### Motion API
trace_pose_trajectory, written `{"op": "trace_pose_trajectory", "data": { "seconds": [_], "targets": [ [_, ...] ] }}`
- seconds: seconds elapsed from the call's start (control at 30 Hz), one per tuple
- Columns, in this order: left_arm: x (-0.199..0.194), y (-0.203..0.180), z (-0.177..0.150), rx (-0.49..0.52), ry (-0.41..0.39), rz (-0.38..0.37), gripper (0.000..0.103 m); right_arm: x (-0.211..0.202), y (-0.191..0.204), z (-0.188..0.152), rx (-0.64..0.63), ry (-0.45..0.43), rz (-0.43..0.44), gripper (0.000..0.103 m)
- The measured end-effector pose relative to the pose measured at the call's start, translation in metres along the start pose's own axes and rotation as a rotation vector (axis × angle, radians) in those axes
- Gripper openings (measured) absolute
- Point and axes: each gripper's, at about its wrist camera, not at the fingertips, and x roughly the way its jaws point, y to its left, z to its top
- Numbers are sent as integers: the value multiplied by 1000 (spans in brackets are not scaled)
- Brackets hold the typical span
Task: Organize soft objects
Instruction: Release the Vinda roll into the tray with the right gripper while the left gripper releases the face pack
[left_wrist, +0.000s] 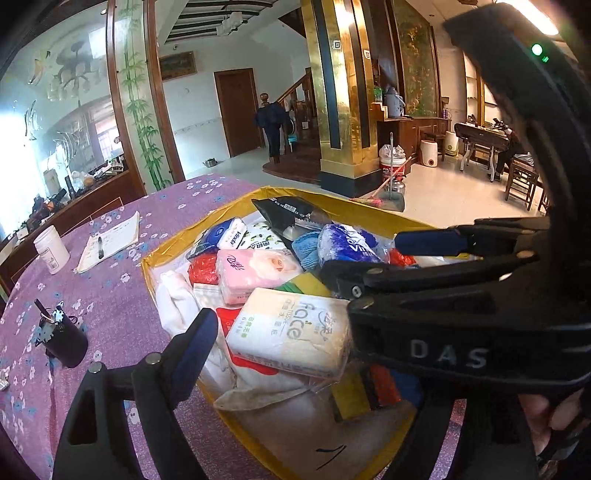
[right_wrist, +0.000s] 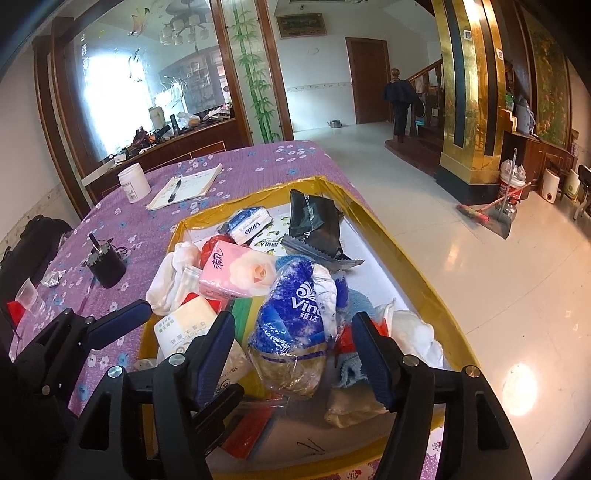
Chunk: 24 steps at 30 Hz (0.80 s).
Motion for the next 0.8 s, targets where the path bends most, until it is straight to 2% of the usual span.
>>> {"op": "trace_pose_trajectory", "data": {
  "seconds": [0.1, 0.3, 0.53, 0.8],
  "targets": [
    [0, -1, -1, 3, 12, -9, 89, -8, 0, 0, 6, -17, 4, 77],
    [-14, 1, 0, -12, 11, -2, 90, -28, -5, -4, 32, -52, 4, 78],
    [-38, 12, -4, -99, -10, 9, 95, -59, -14, -16, 85, -102, -19, 90],
    [-64, 22, -27, -176, 27, 52, 98, -79, -19, -46, 177, -121, -75, 98]
  ]
}}
